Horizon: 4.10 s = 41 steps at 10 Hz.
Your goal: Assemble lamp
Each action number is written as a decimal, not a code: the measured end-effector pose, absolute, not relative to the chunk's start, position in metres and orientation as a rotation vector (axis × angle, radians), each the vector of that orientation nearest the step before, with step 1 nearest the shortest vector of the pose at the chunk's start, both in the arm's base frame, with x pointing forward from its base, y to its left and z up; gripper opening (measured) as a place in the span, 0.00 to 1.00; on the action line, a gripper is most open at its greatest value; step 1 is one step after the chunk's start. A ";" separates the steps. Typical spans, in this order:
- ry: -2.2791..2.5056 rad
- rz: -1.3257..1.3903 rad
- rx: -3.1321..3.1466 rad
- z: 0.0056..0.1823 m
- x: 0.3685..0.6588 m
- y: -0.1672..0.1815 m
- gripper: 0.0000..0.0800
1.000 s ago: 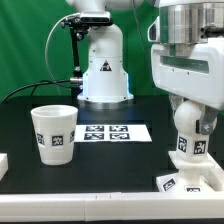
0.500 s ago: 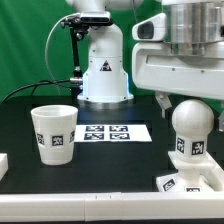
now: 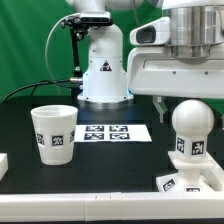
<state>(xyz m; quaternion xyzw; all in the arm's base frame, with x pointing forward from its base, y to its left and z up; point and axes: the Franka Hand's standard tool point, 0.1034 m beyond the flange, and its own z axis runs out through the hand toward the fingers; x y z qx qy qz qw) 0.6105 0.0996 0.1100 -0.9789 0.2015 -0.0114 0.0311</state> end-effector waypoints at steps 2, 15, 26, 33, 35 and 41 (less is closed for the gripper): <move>0.052 -0.075 -3.089 0.115 0.615 0.095 0.87; -1.879 -0.039 -2.633 0.117 0.621 0.086 0.87; -1.859 0.011 -2.713 0.114 0.623 0.093 0.72; -0.759 -0.063 -3.157 0.122 0.629 0.090 0.72; -0.560 -0.073 -3.197 0.123 0.629 0.087 0.72; -0.525 -0.071 -3.203 0.122 0.629 0.087 0.87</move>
Offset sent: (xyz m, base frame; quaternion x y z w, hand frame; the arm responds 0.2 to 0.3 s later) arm 0.0091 0.0054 0.0142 0.0341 0.0181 -0.3487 0.9364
